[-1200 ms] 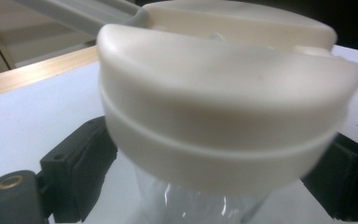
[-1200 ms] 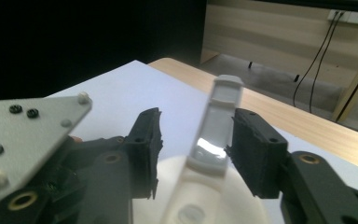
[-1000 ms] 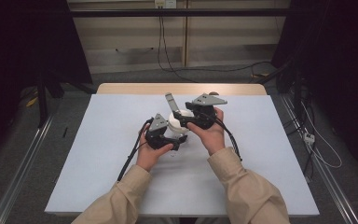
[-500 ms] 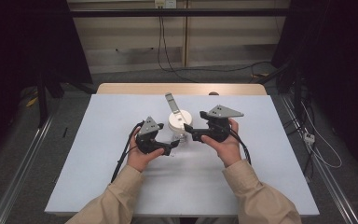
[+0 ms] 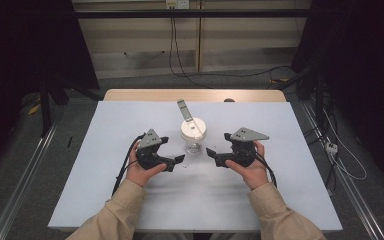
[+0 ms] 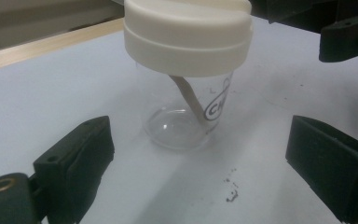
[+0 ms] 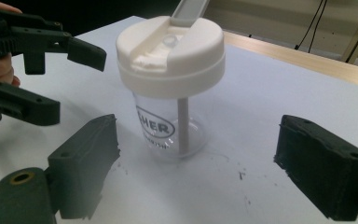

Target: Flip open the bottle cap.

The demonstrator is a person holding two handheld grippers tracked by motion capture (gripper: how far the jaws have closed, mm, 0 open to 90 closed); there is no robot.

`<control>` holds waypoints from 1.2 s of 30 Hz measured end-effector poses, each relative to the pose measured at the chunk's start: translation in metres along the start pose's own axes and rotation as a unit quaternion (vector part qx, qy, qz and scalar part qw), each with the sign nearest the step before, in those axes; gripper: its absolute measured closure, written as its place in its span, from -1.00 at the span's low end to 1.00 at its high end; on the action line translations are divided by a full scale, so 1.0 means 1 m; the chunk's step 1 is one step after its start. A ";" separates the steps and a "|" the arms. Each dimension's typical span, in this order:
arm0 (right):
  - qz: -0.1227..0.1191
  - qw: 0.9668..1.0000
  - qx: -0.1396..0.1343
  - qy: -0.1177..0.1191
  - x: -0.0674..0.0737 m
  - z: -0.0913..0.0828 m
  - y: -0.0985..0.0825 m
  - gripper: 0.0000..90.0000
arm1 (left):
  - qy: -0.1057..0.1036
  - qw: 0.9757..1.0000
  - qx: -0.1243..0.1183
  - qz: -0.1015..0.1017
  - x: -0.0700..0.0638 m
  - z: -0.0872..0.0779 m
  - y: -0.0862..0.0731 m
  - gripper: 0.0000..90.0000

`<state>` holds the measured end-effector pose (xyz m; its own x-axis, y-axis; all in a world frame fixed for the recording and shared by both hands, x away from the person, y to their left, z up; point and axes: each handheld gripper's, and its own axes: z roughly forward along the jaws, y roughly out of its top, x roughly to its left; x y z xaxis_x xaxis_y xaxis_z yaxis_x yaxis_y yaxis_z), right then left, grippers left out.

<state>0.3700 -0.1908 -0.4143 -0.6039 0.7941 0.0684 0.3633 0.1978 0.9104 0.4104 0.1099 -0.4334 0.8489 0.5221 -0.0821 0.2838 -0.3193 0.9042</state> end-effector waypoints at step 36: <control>0.015 0.999 -0.003 -0.031 -0.017 -0.063 -0.053 -0.75 | 0.033 0.999 0.015 -0.011 0.015 -0.075 -0.038 -0.83</control>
<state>0.3165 -0.2508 -0.4385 -0.5469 0.8342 0.0711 0.3761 0.1689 0.9111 0.3793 0.1894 -0.4379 0.8109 0.5805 -0.0735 0.3167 -0.3298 0.8893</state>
